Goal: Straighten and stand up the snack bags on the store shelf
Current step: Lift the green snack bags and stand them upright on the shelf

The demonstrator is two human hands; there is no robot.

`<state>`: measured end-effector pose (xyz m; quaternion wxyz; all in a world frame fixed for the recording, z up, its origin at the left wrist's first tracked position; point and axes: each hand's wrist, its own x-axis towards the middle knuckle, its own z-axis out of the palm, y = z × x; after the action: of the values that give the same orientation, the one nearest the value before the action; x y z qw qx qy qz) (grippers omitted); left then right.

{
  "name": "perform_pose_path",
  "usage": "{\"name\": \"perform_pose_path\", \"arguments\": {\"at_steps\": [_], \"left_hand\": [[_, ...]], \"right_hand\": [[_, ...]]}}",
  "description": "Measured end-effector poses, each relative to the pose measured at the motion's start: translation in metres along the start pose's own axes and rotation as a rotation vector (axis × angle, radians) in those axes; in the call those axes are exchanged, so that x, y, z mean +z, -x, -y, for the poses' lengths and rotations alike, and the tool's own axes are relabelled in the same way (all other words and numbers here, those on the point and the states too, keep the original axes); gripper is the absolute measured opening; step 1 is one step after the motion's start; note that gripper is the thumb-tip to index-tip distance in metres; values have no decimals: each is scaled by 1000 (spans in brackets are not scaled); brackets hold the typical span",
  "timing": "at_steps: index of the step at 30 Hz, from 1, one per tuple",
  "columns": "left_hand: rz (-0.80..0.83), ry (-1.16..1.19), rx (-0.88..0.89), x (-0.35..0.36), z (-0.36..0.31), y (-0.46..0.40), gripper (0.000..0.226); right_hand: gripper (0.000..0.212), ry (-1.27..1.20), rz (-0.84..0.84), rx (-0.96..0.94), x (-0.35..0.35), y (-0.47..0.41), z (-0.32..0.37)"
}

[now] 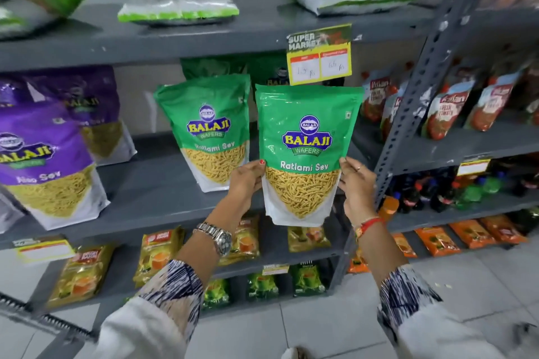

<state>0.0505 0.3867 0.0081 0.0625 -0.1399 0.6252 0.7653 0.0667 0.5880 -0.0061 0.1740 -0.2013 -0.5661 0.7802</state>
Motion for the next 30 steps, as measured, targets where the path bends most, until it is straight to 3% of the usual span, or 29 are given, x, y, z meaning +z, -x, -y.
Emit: {"name": "perform_pose_path", "arguments": {"at_steps": [9, 17, 23, 27, 30], "left_hand": [[-38, 24, 65, 36, -26, -67, 32], [-71, 71, 98, 43, -6, -90, 34], [135, 55, 80, 46, 17, -83, 36], [128, 33, 107, 48, 22, -78, 37], [136, 25, 126, 43, 24, -77, 32]], "right_hand": [[29, -19, 83, -94, 31, -91, 15], [35, 15, 191, -49, 30, -119, -15], [31, 106, 370, 93, 28, -106, -34], [42, 63, 402, 100, 30, -102, -41], [36, 54, 419, 106, 33, -100, -42]]}}
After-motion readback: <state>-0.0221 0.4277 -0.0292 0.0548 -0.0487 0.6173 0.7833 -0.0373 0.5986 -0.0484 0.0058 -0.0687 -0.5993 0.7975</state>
